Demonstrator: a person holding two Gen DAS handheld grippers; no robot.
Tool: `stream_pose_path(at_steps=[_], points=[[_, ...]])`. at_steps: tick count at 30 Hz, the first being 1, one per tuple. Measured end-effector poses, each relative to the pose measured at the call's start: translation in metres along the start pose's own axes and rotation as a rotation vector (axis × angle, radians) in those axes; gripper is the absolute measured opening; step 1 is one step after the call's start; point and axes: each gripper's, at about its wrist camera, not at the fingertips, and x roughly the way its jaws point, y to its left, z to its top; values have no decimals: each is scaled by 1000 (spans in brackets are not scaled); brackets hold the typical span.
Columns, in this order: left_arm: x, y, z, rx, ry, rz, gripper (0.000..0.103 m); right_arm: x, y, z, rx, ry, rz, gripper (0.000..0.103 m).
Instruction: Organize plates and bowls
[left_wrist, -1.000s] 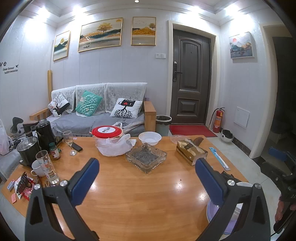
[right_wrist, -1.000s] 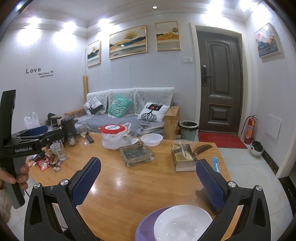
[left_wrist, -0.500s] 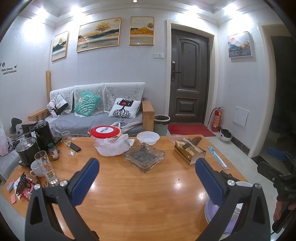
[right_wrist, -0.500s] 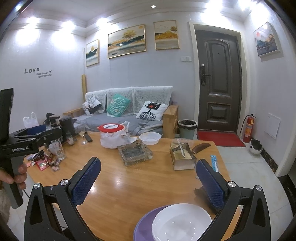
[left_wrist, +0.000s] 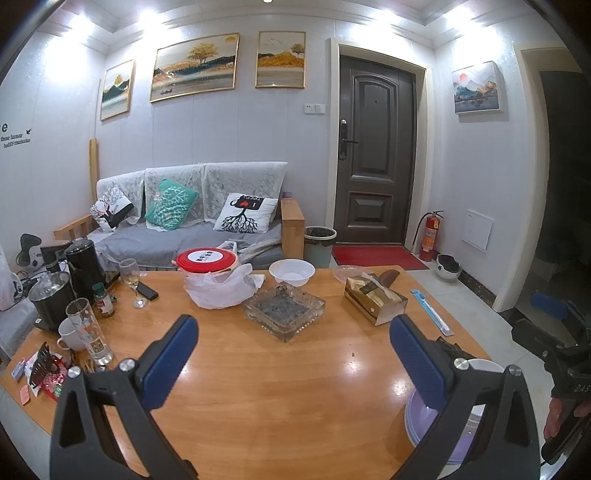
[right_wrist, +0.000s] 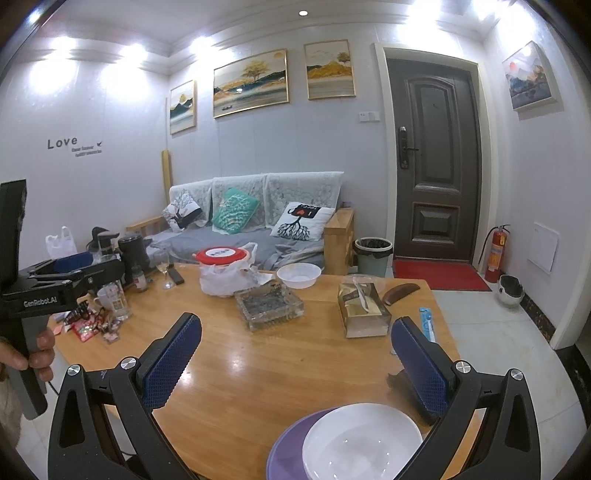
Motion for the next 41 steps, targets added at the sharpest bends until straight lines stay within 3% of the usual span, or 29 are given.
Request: stream_pose_path(at_steps=[41], points=[[-11, -25, -17, 40, 43, -29, 103, -16, 5, -26, 7, 21, -31, 102]])
